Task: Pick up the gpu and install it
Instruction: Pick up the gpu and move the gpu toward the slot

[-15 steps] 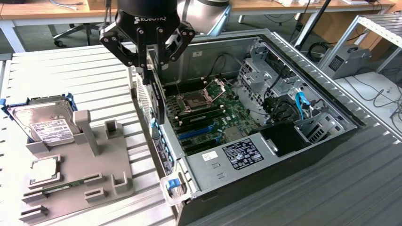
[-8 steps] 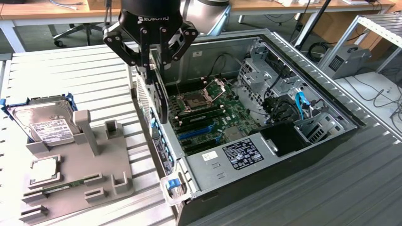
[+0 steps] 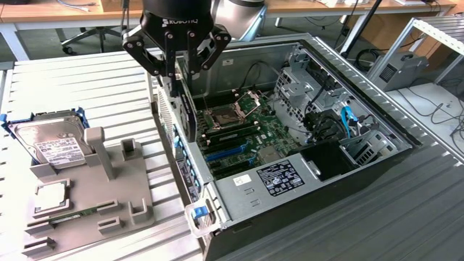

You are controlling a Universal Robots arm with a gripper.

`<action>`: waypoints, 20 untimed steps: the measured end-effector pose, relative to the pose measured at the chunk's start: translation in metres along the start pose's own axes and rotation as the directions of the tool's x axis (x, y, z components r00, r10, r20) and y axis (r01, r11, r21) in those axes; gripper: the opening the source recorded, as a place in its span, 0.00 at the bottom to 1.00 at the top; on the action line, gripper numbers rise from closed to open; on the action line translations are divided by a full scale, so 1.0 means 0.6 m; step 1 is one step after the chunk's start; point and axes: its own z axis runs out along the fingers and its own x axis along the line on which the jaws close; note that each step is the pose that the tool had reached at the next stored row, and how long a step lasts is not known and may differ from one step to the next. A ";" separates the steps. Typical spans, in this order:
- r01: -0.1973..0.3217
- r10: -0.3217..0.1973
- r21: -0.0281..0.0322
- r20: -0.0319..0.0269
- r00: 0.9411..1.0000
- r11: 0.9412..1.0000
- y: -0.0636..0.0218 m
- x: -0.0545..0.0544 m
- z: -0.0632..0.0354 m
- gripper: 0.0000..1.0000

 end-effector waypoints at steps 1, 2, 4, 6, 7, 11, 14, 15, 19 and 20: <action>0.000 0.000 0.000 0.000 1.000 1.000 0.000 -0.001 0.000 0.26; 0.000 0.000 0.000 0.000 1.000 1.000 0.000 -0.001 0.000 0.26; 0.000 0.000 0.000 0.000 1.000 1.000 0.000 -0.003 0.000 0.26; 0.000 0.000 0.000 0.000 1.000 1.000 0.000 -0.005 0.000 0.26; 0.000 0.000 0.000 0.000 1.000 1.000 0.000 -0.006 0.000 0.26; 0.000 0.000 0.000 0.000 1.000 1.000 0.001 -0.008 0.000 0.26; 0.000 0.000 0.000 0.000 1.000 1.000 0.001 -0.010 0.000 0.26; 0.000 0.000 0.000 0.000 1.000 1.000 0.001 -0.011 0.000 0.26; 0.000 0.000 0.001 0.000 1.000 1.000 0.001 -0.013 0.000 0.26; 0.000 0.000 0.001 0.000 1.000 1.000 0.001 -0.014 0.000 0.26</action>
